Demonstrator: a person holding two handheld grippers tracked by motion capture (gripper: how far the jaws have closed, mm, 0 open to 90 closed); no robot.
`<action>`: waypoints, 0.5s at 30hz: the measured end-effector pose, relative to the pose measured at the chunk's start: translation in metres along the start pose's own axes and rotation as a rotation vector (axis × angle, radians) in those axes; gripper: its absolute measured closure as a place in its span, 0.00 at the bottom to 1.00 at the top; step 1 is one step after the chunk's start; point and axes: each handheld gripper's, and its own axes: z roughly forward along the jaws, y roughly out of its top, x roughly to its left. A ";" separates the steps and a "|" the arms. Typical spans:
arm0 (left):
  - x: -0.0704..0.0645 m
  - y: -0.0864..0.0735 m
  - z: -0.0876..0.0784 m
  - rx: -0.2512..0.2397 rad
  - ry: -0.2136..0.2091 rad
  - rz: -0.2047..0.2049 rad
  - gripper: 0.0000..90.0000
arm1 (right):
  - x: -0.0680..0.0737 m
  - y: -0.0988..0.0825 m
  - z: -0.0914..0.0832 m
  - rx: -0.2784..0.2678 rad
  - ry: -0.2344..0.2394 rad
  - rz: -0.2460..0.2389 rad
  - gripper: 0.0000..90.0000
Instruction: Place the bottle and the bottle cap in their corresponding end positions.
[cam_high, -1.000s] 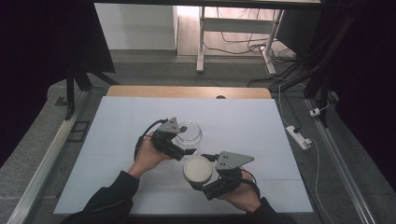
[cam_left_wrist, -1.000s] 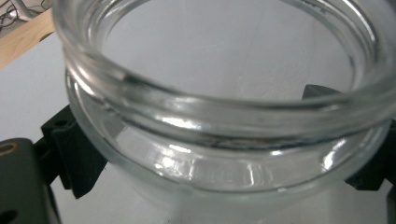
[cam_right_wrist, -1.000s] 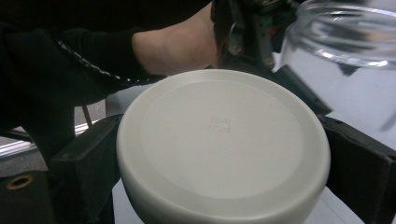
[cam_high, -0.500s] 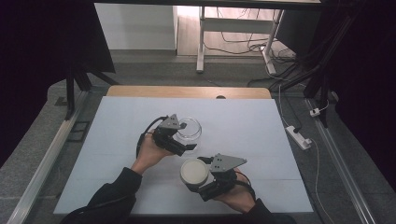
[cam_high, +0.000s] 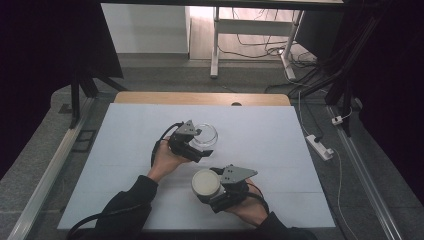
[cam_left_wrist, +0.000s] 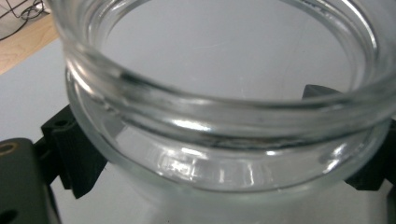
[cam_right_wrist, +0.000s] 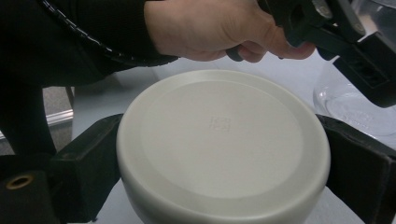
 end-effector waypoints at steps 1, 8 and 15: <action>0.000 0.000 0.000 0.000 0.000 0.000 0.08 | 0.000 0.000 0.000 0.000 0.000 0.000 0.08; 0.003 -0.008 0.008 0.017 0.000 0.002 0.08 | -0.002 -0.007 0.012 0.029 -0.003 -0.001 0.08; 0.004 -0.015 0.016 0.031 -0.011 0.010 0.08 | -0.004 -0.013 0.020 0.059 -0.004 0.008 0.08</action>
